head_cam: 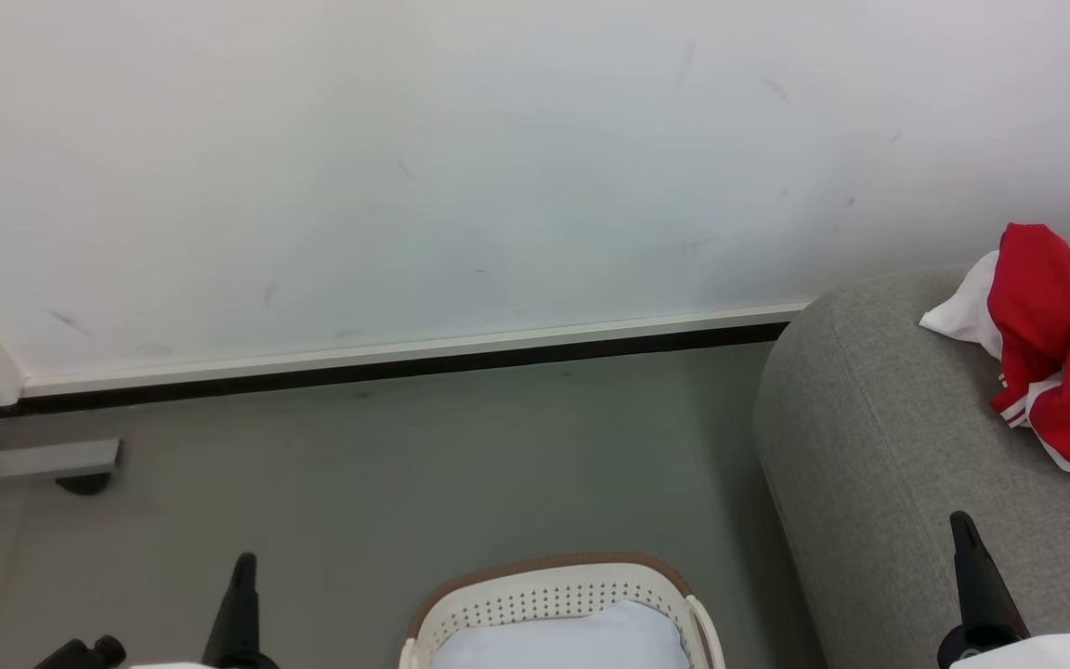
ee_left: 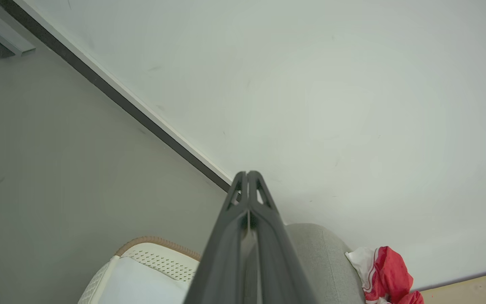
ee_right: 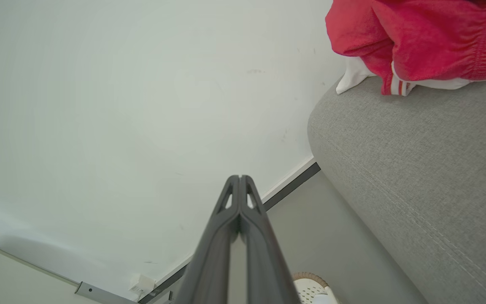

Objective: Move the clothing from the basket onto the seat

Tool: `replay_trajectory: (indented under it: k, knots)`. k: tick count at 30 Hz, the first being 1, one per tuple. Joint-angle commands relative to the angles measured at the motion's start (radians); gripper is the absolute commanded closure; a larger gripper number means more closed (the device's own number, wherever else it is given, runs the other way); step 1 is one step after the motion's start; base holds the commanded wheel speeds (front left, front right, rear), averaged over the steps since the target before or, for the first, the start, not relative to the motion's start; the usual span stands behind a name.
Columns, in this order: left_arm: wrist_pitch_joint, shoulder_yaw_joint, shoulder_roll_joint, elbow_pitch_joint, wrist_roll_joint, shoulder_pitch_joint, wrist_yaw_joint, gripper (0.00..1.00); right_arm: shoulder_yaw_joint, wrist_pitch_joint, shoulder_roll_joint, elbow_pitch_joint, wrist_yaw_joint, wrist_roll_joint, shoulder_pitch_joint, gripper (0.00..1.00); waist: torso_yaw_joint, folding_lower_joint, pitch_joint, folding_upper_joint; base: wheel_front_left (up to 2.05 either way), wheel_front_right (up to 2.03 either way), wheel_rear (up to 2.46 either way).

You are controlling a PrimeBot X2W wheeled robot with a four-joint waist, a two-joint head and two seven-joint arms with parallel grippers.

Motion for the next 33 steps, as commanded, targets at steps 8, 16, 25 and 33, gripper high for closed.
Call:
replay_trajectory:
  k: [8, 16, 25, 33]
  knots:
    - [0.031, 0.014, 0.007, -0.002, -0.117, -0.036, -0.011, 1.00, -0.028, 0.027, 0.004, -0.003, -0.001, 0.107, -0.030, 1.00, 0.009, -0.0001, 0.002, -0.0001, 0.00, 0.00, 0.00]
    - [0.054, 0.022, 0.008, 0.003, -0.201, -0.048, -0.015, 1.00, -0.046, 0.049, 0.008, 0.000, -0.001, 0.185, -0.037, 1.00, 0.018, -0.0001, 0.003, -0.0001, 0.00, 0.00, 0.00]
    - [0.079, 0.030, 0.009, 0.009, -0.296, -0.060, -0.020, 1.00, -0.064, 0.071, 0.012, 0.003, -0.001, 0.268, -0.041, 1.00, 0.027, -0.0001, 0.005, -0.0001, 0.00, 0.00, 0.00]
    - [0.100, 0.036, 0.010, 0.014, -0.369, -0.070, -0.023, 1.00, -0.080, 0.089, 0.017, 0.006, -0.001, 0.336, -0.046, 1.00, 0.036, -0.0001, 0.006, -0.0001, 0.00, 0.00, 0.00]
